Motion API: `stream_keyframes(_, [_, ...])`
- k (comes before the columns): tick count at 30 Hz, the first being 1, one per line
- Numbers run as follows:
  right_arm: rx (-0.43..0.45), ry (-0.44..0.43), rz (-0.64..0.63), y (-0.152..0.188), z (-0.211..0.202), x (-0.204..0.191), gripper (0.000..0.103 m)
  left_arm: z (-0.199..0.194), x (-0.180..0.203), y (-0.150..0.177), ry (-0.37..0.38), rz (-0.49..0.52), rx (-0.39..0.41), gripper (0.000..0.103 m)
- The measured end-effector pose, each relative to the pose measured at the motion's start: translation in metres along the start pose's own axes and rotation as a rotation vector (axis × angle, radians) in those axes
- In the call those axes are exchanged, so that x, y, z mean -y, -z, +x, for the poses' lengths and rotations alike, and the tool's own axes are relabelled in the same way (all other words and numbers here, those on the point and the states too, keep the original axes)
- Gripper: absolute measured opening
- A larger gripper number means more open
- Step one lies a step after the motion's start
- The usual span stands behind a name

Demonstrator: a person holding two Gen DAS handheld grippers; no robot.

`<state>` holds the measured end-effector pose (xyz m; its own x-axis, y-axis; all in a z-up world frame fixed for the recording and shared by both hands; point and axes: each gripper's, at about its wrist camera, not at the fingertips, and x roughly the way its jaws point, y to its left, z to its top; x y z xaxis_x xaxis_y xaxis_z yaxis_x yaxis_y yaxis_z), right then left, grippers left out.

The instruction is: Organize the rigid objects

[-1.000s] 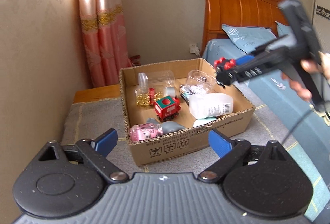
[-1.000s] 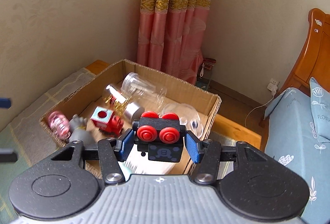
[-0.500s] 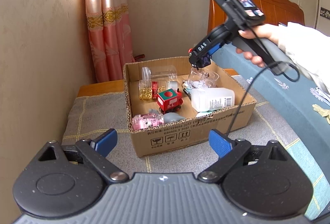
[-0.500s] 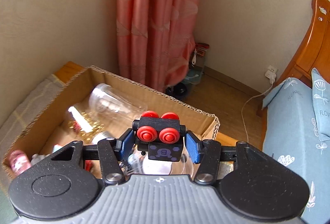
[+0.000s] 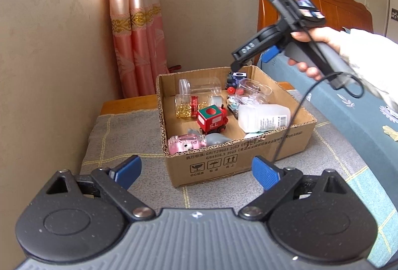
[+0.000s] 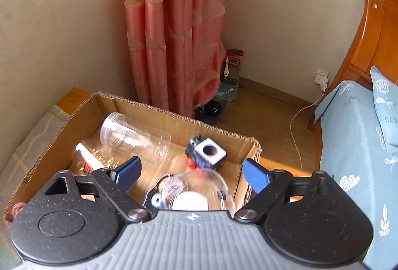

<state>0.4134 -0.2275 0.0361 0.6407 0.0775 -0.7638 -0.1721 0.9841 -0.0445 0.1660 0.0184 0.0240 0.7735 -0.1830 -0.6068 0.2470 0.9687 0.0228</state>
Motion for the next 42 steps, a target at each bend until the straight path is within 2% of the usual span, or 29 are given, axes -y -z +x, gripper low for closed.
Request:
stream_keyframes(3, [-0.007, 0.023, 0.013, 0.008, -0.013, -0.003, 0.101, -0.001, 0.0, 0.0, -0.012, -0.005, 0.004, 0.096])
stream_keyframes(6, [-0.027, 0.014, 0.026, 0.02, -0.03, -0.007, 0.101, -0.003, -0.001, -0.001, -0.031, -0.015, 0.003, 0.096])
stream_keyframes(8, [-0.036, 0.017, 0.037, 0.031, -0.044, -0.01, 0.101, -0.004, 0.0, 0.0, -0.063, -0.014, 0.015, 0.097])
stream_keyframes(9, [-0.044, 0.023, 0.043, 0.038, -0.052, -0.014, 0.101, -0.004, 0.001, 0.001, -0.083, -0.008, 0.022, 0.102])
stream_keyframes(12, [-0.049, 0.045, 0.058, 0.063, -0.078, -0.024, 0.102, -0.006, 0.003, 0.002, -0.13, -0.008, 0.031, 0.102])
stream_keyframes(17, [-0.023, 0.037, 0.113, 0.113, -0.125, -0.04, 0.103, -0.006, 0.002, -0.001, -0.166, -0.059, -0.013, 0.102])
stream_keyframes(21, [0.0, 0.097, 0.176, 0.15, -0.152, -0.058, 0.103, -0.01, 0.005, -0.004, -0.165, -0.119, -0.069, 0.102])
stream_keyframes(24, [0.018, 0.109, 0.221, 0.169, -0.167, -0.068, 0.103, -0.014, 0.013, -0.005, -0.163, -0.118, -0.097, 0.102])
stream_keyframes(30, [0.065, 0.158, 0.27, 0.187, -0.188, -0.074, 0.103, -0.025, 0.026, -0.006, -0.161, -0.121, -0.105, 0.102])
stream_keyframes(42, [0.11, 0.151, 0.268, 0.19, -0.2, -0.078, 0.103, -0.033, 0.035, -0.01, -0.175, -0.123, -0.113, 0.102])
